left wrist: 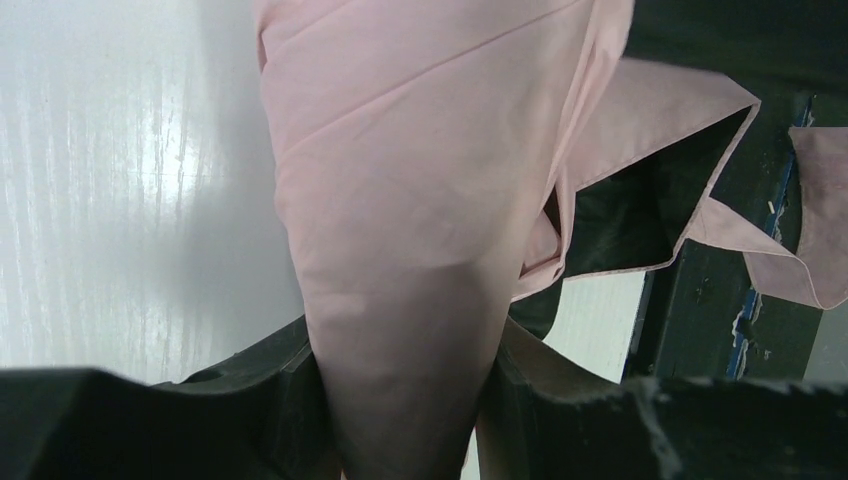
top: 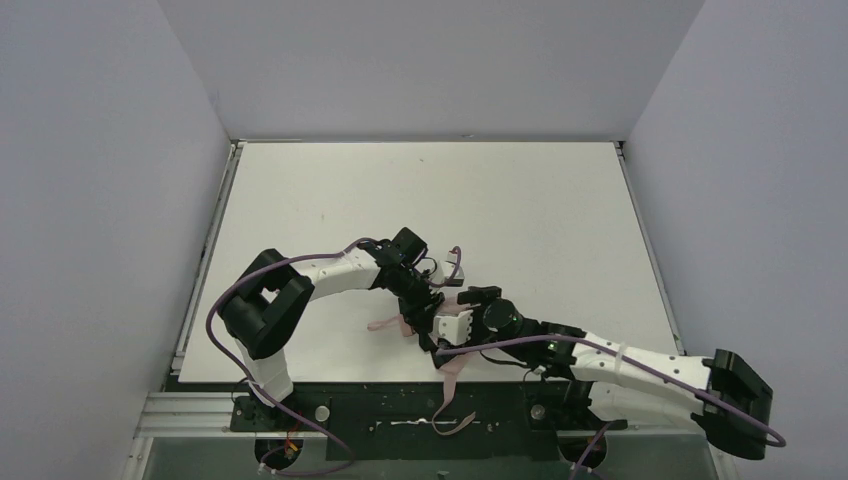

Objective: Put away the umbrella

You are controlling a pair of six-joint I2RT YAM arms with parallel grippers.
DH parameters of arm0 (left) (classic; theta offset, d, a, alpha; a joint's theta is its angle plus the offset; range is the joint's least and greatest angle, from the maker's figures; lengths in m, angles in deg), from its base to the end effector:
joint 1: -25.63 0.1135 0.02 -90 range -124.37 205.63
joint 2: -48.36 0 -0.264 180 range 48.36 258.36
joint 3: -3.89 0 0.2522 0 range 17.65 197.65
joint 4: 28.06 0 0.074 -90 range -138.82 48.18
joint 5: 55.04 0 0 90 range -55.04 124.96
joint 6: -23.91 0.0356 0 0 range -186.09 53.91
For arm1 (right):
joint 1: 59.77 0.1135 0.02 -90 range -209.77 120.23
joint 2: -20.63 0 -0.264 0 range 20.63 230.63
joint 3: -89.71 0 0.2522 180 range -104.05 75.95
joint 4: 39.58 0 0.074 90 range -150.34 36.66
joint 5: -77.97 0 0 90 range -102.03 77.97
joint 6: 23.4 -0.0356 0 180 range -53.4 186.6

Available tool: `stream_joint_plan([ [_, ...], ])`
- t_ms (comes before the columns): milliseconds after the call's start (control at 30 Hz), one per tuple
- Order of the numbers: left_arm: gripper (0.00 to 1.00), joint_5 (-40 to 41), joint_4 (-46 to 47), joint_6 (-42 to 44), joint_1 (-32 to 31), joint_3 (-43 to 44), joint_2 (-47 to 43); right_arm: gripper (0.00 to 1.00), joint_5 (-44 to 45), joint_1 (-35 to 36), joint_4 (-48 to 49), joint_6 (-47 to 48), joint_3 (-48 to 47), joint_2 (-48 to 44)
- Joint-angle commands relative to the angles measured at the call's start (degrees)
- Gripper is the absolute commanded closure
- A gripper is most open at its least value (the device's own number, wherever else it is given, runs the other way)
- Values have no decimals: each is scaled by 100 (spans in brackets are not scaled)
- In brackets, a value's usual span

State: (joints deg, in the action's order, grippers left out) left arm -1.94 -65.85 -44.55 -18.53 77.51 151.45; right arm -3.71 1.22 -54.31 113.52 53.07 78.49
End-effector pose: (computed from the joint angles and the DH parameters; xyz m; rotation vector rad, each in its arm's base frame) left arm 0.2283 -0.2515 0.1521 1.6249 2.1809 -0.9948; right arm 0.1030 0.1751 0.1816 -1.7223 1.3538 -0.0213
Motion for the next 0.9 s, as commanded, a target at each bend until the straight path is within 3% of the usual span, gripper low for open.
stream_joint_plan([
  [0, 100, 239, -249, 119, 62, 171, -46, 32, 9, 85, -551, -1233, -618, -1159],
  [167, 100, 417, -179, -58, 274, 276, -103, 30, 624, 93, -1176, -3717, -1116, -1732],
  [333, 100, 826, 24, -408, 415, 307, -103, 34, 1393, 81, -2457, -7110, -1803, -1519],
  [467, 100, 1195, -22, -754, 591, 469, 57, 32, 1451, 91, -3323, -8860, -2035, -1170],
  [567, 100, 1428, -86, -969, 680, 645, 161, 32, 1334, 97, -3495, -9559, -1882, -911],
  [867, 100, 1983, -322, -1201, 821, 918, 326, 33, 569, 195, -2470, -10055, -1358, 256],
])
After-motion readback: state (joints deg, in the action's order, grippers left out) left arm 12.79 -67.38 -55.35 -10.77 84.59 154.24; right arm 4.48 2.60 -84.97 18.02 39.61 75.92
